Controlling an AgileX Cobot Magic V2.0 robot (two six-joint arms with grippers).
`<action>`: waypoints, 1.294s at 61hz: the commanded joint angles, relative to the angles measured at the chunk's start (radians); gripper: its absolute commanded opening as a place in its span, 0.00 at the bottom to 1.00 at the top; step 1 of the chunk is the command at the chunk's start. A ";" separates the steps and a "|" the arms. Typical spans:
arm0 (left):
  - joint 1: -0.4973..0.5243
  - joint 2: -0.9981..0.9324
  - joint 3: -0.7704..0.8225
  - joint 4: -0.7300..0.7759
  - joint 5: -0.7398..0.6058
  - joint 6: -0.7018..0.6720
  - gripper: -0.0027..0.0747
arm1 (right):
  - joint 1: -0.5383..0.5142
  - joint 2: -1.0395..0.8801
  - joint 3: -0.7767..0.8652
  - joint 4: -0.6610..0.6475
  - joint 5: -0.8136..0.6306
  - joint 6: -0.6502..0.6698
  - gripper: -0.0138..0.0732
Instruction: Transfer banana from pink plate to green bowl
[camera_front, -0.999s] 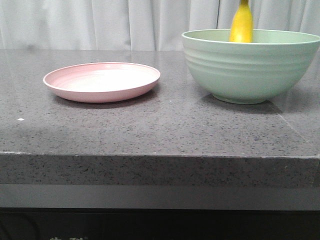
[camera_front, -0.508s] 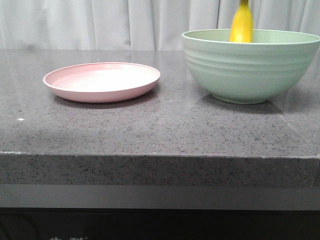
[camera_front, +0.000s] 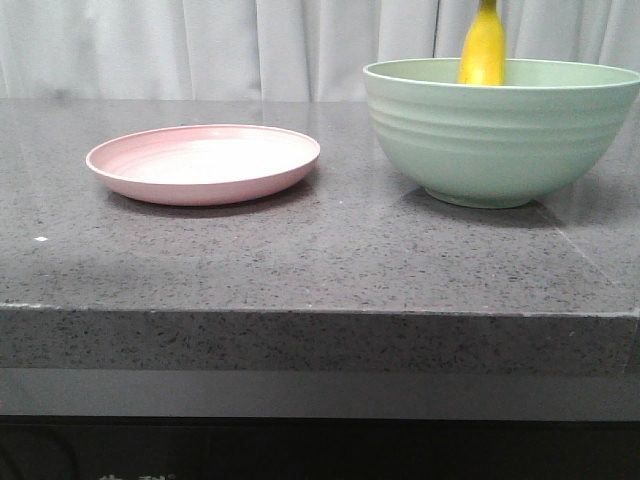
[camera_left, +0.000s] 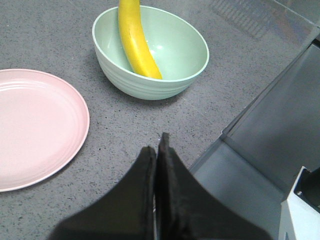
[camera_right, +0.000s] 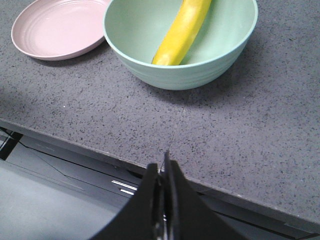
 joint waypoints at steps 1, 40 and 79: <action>-0.009 -0.014 -0.023 0.006 -0.097 -0.035 0.01 | -0.006 0.003 -0.021 0.029 -0.054 -0.004 0.08; 0.089 -0.520 0.645 0.854 -0.762 -0.805 0.01 | -0.006 0.003 -0.021 0.030 -0.054 -0.004 0.08; 0.222 -0.998 1.091 0.822 -0.988 -0.825 0.01 | -0.006 0.003 -0.021 0.030 -0.053 -0.004 0.08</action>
